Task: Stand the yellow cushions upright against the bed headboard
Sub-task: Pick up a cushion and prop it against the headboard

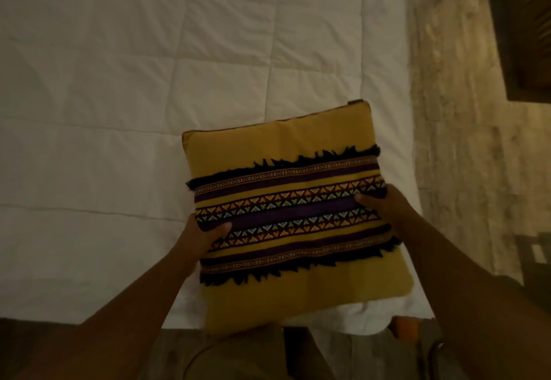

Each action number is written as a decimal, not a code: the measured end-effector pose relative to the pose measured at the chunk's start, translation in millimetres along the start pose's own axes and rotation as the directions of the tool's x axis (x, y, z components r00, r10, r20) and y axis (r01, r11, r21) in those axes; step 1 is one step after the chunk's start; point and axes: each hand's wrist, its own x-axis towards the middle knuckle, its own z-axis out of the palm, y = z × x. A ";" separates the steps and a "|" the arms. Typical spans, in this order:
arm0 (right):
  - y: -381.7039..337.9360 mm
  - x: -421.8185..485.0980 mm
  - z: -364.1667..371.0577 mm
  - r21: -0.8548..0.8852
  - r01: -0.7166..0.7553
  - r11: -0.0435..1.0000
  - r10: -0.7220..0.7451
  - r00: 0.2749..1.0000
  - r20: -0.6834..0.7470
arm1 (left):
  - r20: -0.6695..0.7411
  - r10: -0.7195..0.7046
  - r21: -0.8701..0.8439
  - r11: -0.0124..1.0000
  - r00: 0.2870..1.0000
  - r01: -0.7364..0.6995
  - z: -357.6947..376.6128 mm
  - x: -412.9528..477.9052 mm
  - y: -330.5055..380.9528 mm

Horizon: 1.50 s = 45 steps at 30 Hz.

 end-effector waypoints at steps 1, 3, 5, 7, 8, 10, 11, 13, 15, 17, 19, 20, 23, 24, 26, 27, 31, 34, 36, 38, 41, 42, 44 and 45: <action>-14.4 6.2 -5.1 -0.023 0.026 0.999 -0.026 1.000 -0.006 | -0.023 -0.007 -0.032 0.999 1.000 0.006 5.5 -3.3 -1.1; -41.8 17.6 -13.4 -0.066 0.068 0.995 -0.070 0.997 -0.019 | -0.066 -0.052 -0.098 0.994 0.996 0.045 18.2 -9.6 -4.9; -65.7 29.9 -17.4 -0.105 0.112 0.988 -0.114 0.993 -0.010 | -0.101 -0.088 -0.156 0.985 0.991 0.072 30.0 -14.3 -12.0; -85.9 44.7 -18.1 -0.142 0.153 0.978 -0.152 0.988 0.015 | -0.125 -0.155 -0.205 0.970 0.980 0.127 42.7 -17.4 -22.7; -95.1 52.4 -16.2 -0.170 0.171 0.971 -0.168 0.985 0.031 | -0.140 -0.200 -0.226 0.960 0.970 0.165 49.5 -19.0 -28.8; -110.7 68.4 -8.6 -0.259 0.199 0.945 -0.190 0.980 0.058 | -0.156 -0.268 -0.255 0.941 0.951 0.223 61.4 -23.6 -41.4; -117.2 75.3 -3.9 -0.306 0.207 0.929 -0.195 0.978 0.068 | -0.159 -0.292 -0.275 0.931 0.943 0.242 66.8 -25.9 -47.3; -126.2 88.2 7.2 -0.362 0.224 0.905 -0.202 0.975 0.097 | -0.177 -0.341 -0.318 0.908 0.923 0.274 75.3 -30.9 -57.4; -130.8 100.1 18.7 -0.408 0.243 0.880 -0.206 0.970 0.132 | -0.192 -0.390 -0.363 0.881 0.901 0.304 82.3 -34.2 -66.7; -131.7 110.5 31.4 -0.470 0.260 0.843 -0.204 0.964 0.169 | -0.190 -0.425 -0.410 0.853 0.885 0.322 86.8 -35.3 -75.6; -128.6 120.5 43.0 -0.511 0.270 0.816 -0.196 0.961 0.195 | -0.192 -0.460 -0.435 0.832 0.867 0.345 91.3 -33.6 -84.4; -125.4 125.3 47.8 -0.527 0.267 0.806 -0.187 0.961 0.202 | -0.199 -0.478 -0.437 0.825 0.856 0.359 93.7 -31.9 -88.3; -111.2 139.2 58.8 -0.562 0.257 0.786 -0.157 0.963 0.220 | -0.222 -0.507 -0.446 0.813 0.833 0.375 98.3 -23.2 -98.9; -106.7 143.7 61.2 -0.569 0.256 0.782 -0.156 0.963 0.220 | -0.228 -0.505 -0.442 0.816 0.832 0.374 98.7 -18.6 -102.8; -100.2 151.4 66.0 -0.580 0.255 0.774 -0.168 0.965 0.202 | -0.236 -0.511 -0.435 0.816 0.826 0.380 97.0 -9.4 -110.0; -97.8 154.8 68.2 -0.583 0.255 0.771 -0.176 0.966 0.190 | -0.231 -0.518 -0.440 0.811 0.823 0.387 95.9 -5.3 -112.7; -87.1 161.6 71.7 -0.569 0.261 0.780 -0.207 0.965 0.159 | -0.201 -0.531 -0.440 0.800 0.823 0.409 91.8 5.4 -118.5; -81.0 155.4 71.7 -0.539 0.267 0.799 -0.238 0.963 0.124 | -0.193 -0.510 -0.397 0.821 0.838 0.409 90.0 4.8 -118.6; -76.6 145.3 72.0 -0.542 0.289 0.789 -0.295 0.952 0.078 | -0.229 -0.469 -0.340 0.860 0.853 0.381 85.2 3.0 -116.6; -68.9 131.5 71.2 -0.538 0.311 0.783 -0.362 0.932 0.012 | -0.322 -0.398 -0.212 0.915 0.859 0.345 75.0 5.4 -110.7; -53.3 109.1 67.6 -0.520 0.314 0.794 -0.397 0.916 -0.053 | -0.430 -0.304 -0.048 0.948 0.850 0.314 55.6 5.7 -91.1; -46.9 101.9 66.1 -0.518 0.315 0.795 -0.402 0.914 -0.061 | -0.467 -0.230 -0.009 0.967 0.854 0.256 47.1 6.2 -83.7; -32.9 86.8 62.9 -0.536 0.301 0.789 -0.397 0.915 -0.071 | -0.520 -0.107 0.082 0.981 0.848 0.175 27.4 8.8 -66.8; -25.0 79.8 61.4 -0.550 0.286 0.784 -0.389 0.918 -0.077 | -0.530 -0.069 0.132 0.978 0.845 0.163 16.7 13.3 -57.7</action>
